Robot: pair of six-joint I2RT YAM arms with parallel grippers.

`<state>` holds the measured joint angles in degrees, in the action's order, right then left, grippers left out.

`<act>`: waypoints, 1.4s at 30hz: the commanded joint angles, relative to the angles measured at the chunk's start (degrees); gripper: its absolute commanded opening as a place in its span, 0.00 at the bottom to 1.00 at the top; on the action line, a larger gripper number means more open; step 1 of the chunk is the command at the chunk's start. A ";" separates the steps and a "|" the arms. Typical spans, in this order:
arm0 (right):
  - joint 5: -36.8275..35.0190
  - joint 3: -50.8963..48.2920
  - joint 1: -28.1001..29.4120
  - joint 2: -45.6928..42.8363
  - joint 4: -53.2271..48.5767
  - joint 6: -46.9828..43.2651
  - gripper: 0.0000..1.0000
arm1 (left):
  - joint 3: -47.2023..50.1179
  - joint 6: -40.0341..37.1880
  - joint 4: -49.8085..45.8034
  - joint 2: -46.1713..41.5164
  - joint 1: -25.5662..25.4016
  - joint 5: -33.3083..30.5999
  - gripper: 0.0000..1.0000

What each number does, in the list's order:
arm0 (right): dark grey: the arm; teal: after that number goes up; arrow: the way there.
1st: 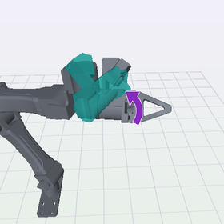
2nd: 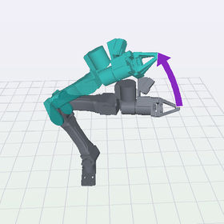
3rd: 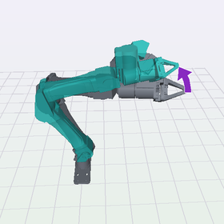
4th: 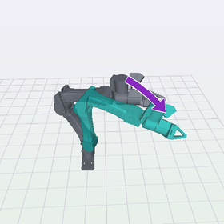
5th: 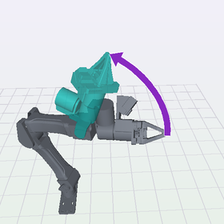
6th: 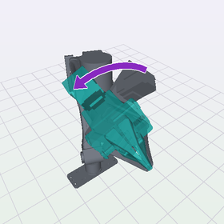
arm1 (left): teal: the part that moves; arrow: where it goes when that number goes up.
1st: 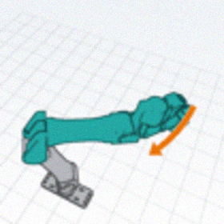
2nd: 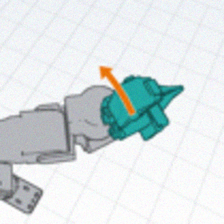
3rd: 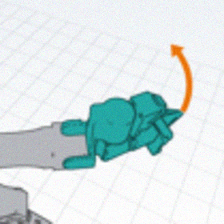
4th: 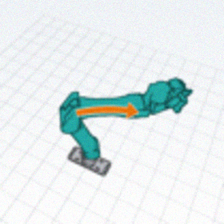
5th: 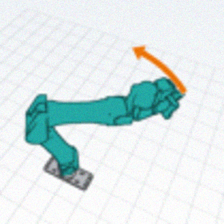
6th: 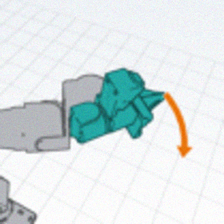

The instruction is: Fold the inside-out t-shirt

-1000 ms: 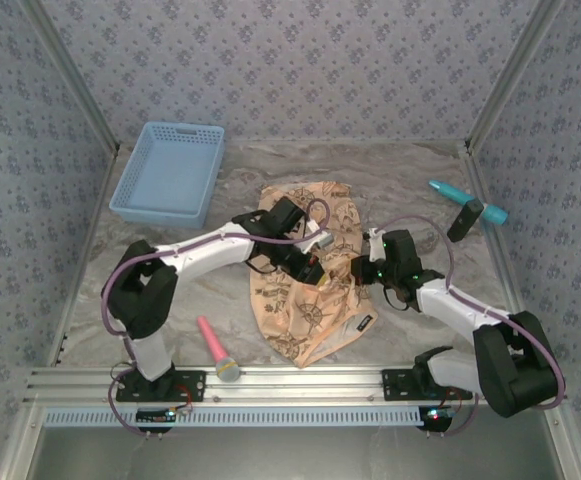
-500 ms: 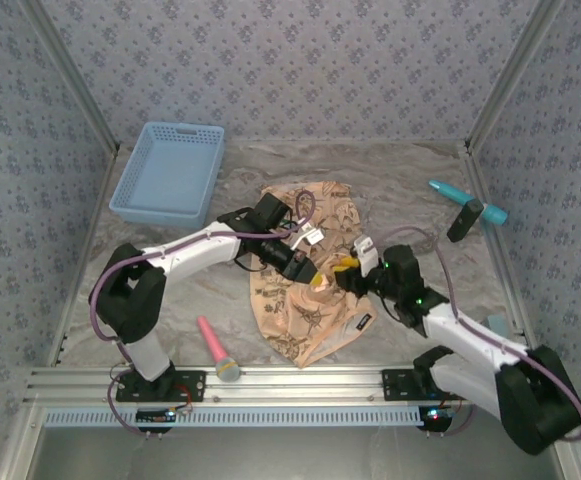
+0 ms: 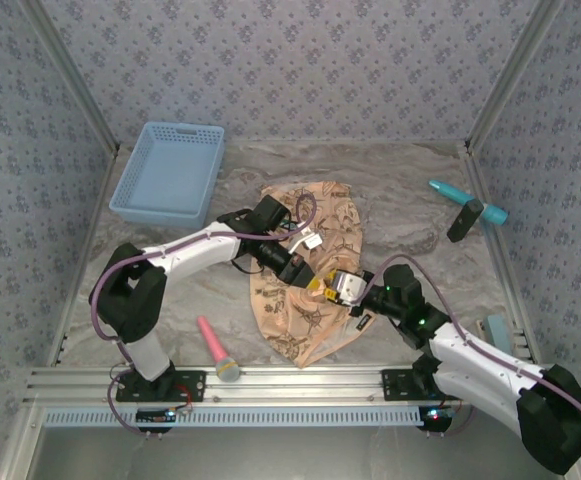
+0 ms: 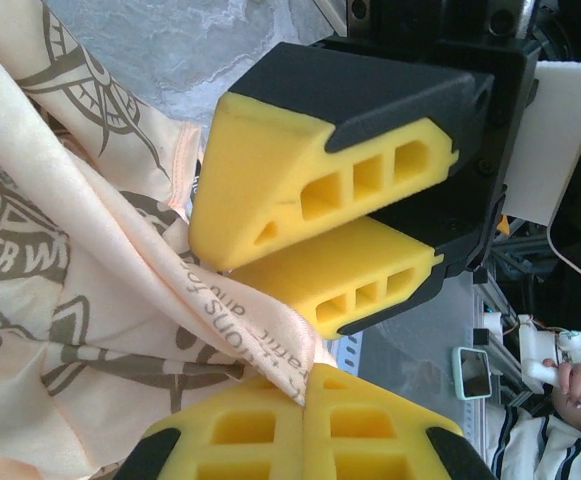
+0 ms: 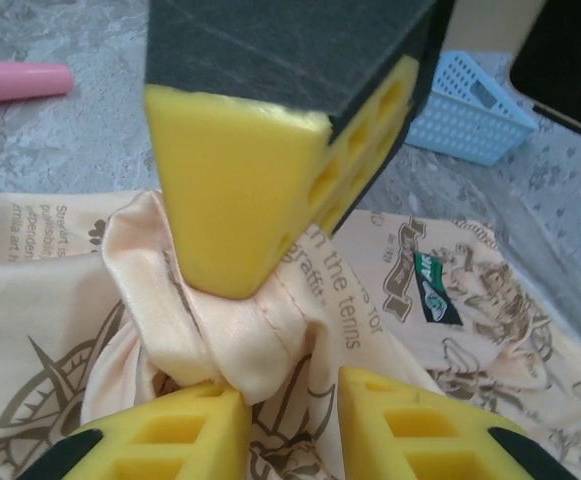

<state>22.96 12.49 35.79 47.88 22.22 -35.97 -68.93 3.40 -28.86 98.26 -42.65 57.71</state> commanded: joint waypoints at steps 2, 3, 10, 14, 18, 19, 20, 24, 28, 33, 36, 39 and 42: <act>0.84 0.29 0.72 1.30 3.56 -3.89 0.26 | -0.87 -1.82 -1.08 -0.22 -0.17 1.92 0.00; 0.33 0.29 1.07 1.68 3.75 -3.94 0.22 | -0.99 -1.75 -0.98 -0.18 -0.15 1.80 0.00; -9.35 -1.63 2.74 -1.79 5.87 -4.76 0.00 | -0.31 -0.29 -1.19 -0.59 2.27 -5.55 0.00; -5.13 2.32 2.26 -6.77 -3.14 -4.28 0.00 | -0.05 9.98 1.08 0.61 9.05 -19.96 0.01; -1.10 10.94 6.60 -0.87 -13.08 -4.40 0.00 | -1.52 9.73 2.49 1.28 9.17 -24.82 0.15; -1.20 12.66 7.40 1.43 -13.68 -3.52 0.00 | -1.37 10.11 3.61 1.00 9.07 -24.36 0.17; -0.81 13.80 7.53 3.25 -13.94 -2.54 0.00 | -1.17 10.05 4.35 0.68 9.05 -23.23 0.20; -3.42 14.54 6.64 10.19 -7.55 1.73 0.00 | 1.74 10.26 6.17 -1.94 9.06 -22.99 0.40; -6.93 14.17 3.93 15.05 -5.38 5.17 0.09 | 5.53 9.75 5.49 -4.01 9.00 -22.92 0.49; -3.95 12.11 1.20 21.44 1.33 4.68 0.24 | 9.55 7.51 5.05 -7.87 7.79 -28.95 0.58; -3.10 13.50 1.07 25.33 4.49 4.67 0.26 | 9.38 7.82 5.15 -6.32 7.59 -32.25 0.58; -3.98 14.92 0.92 29.01 6.90 4.62 0.27 | 8.35 9.08 7.68 -4.69 7.38 -32.28 0.58; -4.68 15.39 0.31 31.95 9.82 5.13 0.27 | 7.87 10.13 11.05 -4.80 7.38 -32.27 0.58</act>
<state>18.63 25.89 36.75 78.26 26.92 -32.27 -59.53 12.75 -21.56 93.14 -35.05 26.72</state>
